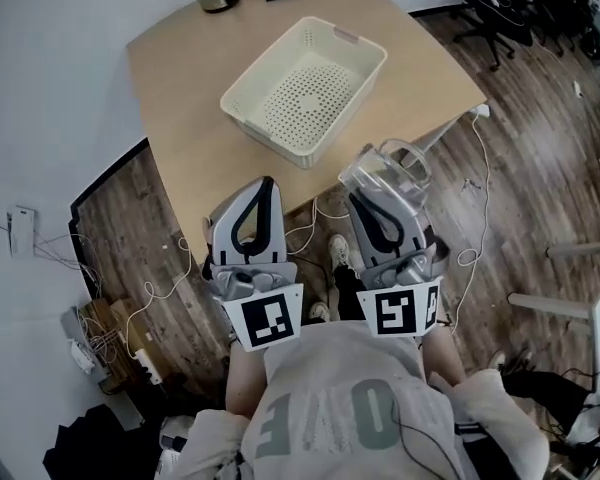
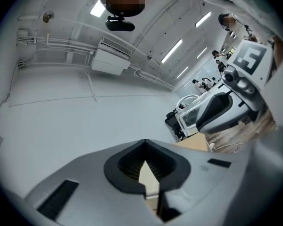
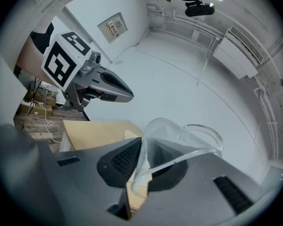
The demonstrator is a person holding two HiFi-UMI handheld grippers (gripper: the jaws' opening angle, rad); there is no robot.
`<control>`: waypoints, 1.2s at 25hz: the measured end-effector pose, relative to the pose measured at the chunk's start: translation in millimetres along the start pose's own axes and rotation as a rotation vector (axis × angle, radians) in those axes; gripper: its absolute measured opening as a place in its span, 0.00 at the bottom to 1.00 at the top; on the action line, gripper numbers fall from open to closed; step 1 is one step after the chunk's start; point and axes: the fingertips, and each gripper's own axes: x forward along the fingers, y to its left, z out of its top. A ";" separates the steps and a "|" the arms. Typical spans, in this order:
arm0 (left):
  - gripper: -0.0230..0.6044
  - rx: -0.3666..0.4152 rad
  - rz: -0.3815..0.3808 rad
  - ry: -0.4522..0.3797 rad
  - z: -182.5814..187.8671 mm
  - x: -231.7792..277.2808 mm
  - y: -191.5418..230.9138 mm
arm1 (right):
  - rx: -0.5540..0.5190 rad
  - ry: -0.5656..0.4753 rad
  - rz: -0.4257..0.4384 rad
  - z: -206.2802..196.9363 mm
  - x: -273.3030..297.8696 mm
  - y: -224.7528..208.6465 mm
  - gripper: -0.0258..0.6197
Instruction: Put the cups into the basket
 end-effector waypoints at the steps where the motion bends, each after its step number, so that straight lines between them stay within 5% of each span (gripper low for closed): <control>1: 0.04 0.011 0.001 0.000 -1.7 15.9 3.2 | -0.007 -0.001 0.002 -2.4 9.8 -6.6 0.08; 13: 0.04 0.019 0.028 0.019 -2.1 148.5 10.9 | 0.011 -0.038 0.085 -40.7 93.8 -86.4 0.08; 20: 0.04 -0.011 0.030 0.054 -29.7 177.9 27.2 | 0.001 -0.030 0.125 -52.7 147.5 -96.6 0.08; 30: 0.04 -0.004 0.062 -0.012 -30.7 210.6 66.0 | -0.019 -0.048 0.106 -34.2 193.0 -114.4 0.08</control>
